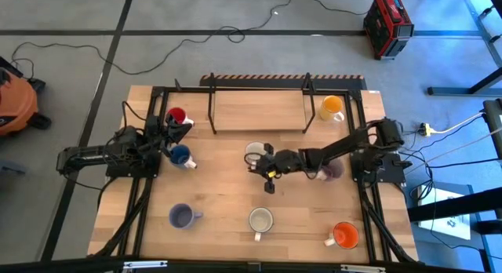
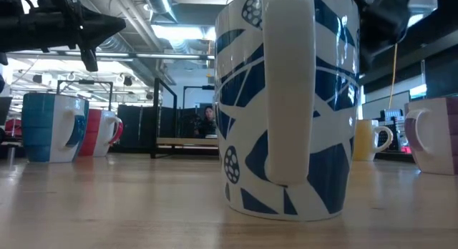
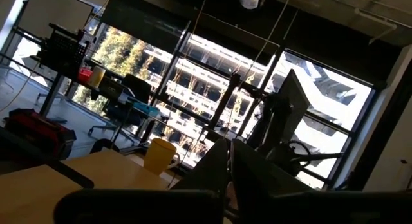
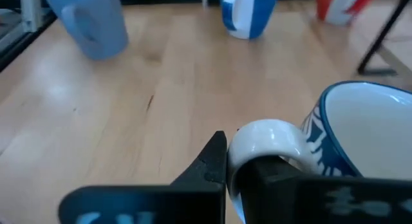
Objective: Place coffee mugs
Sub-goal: Put the top blue patterned mug on the shelf
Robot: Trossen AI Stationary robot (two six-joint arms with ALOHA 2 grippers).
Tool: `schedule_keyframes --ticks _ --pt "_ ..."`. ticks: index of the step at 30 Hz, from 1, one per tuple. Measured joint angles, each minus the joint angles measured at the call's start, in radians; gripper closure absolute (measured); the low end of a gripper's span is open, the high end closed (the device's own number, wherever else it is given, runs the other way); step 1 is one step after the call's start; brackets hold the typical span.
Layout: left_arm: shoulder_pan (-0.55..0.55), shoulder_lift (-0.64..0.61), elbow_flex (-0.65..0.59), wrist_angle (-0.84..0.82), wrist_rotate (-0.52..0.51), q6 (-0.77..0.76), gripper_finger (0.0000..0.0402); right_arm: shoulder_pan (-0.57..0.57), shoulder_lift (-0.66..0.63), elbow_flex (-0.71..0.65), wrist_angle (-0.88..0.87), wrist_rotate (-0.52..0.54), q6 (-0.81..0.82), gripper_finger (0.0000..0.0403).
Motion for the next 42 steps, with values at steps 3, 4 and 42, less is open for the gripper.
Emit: schedule_keyframes --ticks 3,4,42 --pt "0.0 0.0 0.0 0.0 0.0 -0.001 0.0386 -0.03 0.026 0.0 0.035 -0.075 -0.064 0.04" --pt "0.0 0.0 0.0 0.0 0.0 -0.001 0.0386 -0.036 0.035 0.0 0.054 -0.1 -0.078 0.04" --pt "0.0 0.0 0.001 -0.005 -0.001 -0.027 0.0386 -0.076 -0.206 0.058 -0.716 -0.021 0.167 0.0222"
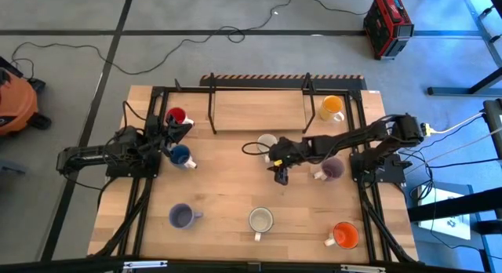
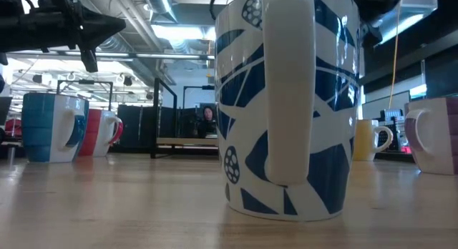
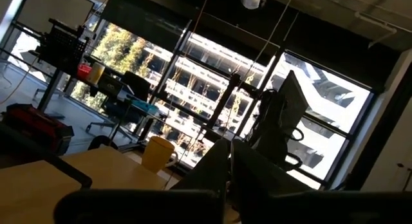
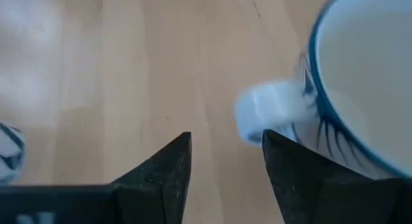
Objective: Place coffee mugs
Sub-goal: Put the top blue patterned mug on the shelf
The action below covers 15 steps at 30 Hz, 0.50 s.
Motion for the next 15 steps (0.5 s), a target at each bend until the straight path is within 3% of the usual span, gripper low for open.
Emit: schedule_keyframes --ticks 5,9,15 --pt "0.0 0.0 0.0 -0.001 0.0 0.0 0.0386 0.0 -0.019 0.02 -0.162 0.012 0.137 0.0222" --pt "0.0 0.0 0.0 -0.001 0.0 0.0 0.0386 0.05 -0.017 0.029 -0.15 0.06 0.297 0.0222" --pt "0.0 0.0 0.0 -0.001 -0.016 -0.019 0.0386 0.197 0.023 0.029 -0.117 0.49 0.641 0.0222"
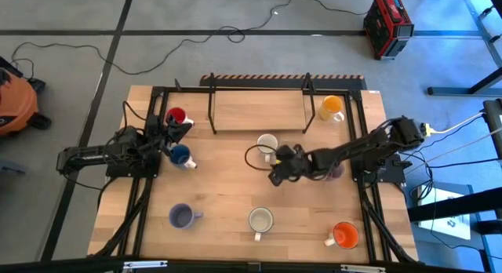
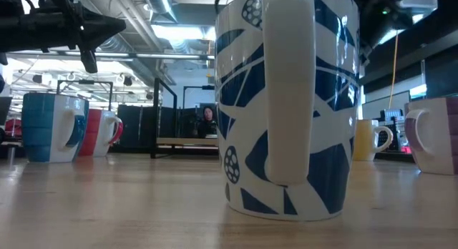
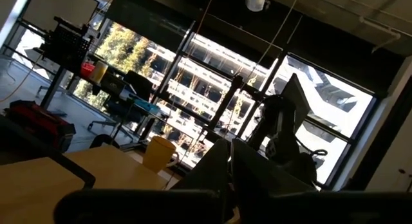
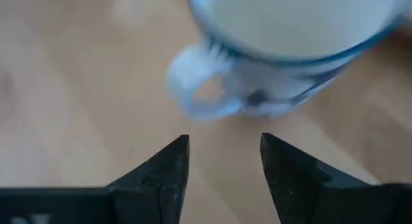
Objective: Place coffee mugs
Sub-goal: Put the top blue patterned mug on the shelf
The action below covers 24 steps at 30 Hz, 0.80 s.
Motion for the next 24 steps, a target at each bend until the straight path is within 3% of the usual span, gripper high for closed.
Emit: schedule_keyframes --ticks 3,9,24 --pt "0.0 0.0 0.0 0.0 -0.007 0.0 0.0386 0.053 0.028 0.001 0.032 0.112 0.093 0.0222" --pt "0.0 0.0 0.0 -0.001 -0.039 -0.001 0.0386 0.094 0.105 0.001 0.128 0.19 0.173 0.0222" --pt "0.0 0.0 -0.001 -0.02 -0.046 -0.001 0.0386 0.049 0.122 0.001 0.177 0.27 0.111 0.0222"
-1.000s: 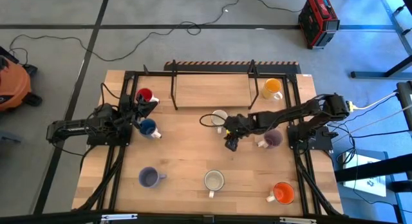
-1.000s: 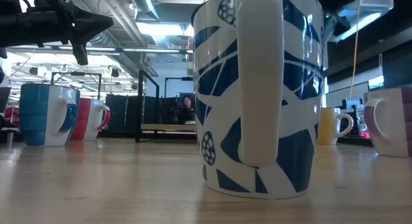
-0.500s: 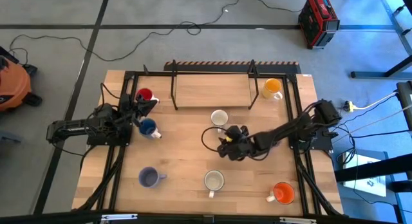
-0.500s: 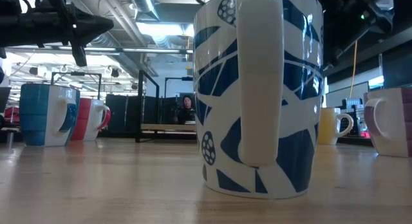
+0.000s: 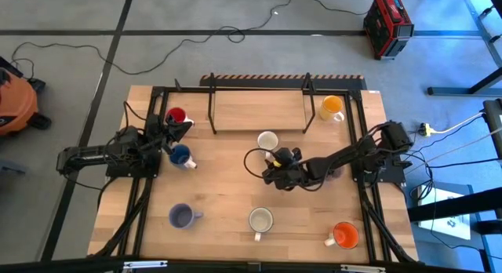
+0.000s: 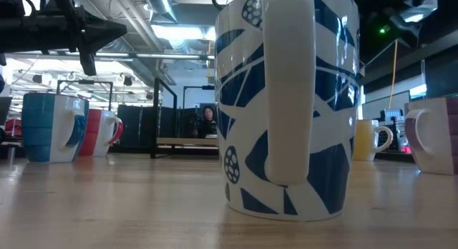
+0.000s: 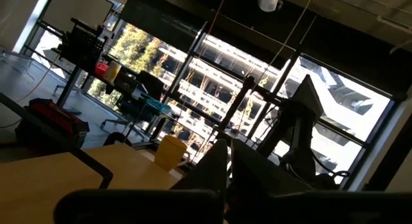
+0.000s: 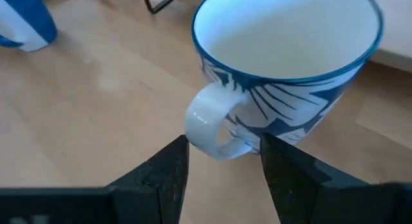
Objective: Place coffee mugs
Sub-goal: Put the top blue patterned mug on the shelf
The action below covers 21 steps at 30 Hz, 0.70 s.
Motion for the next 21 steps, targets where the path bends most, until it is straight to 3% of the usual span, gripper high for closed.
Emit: schedule_keyframes --ticks 11,17,21 --pt "0.0 0.0 0.0 0.001 0.0 0.0 0.0386 0.012 -0.032 -0.001 -0.186 0.003 0.031 0.0222" --pt "0.0 0.0 0.0 0.0 0.001 0.001 0.0386 0.044 -0.051 -0.001 -0.12 -0.044 -0.001 0.0222" --pt "0.0 0.0 0.0 -0.004 0.001 0.001 0.0386 0.079 -0.051 0.0 -0.067 0.007 -0.029 0.0222"
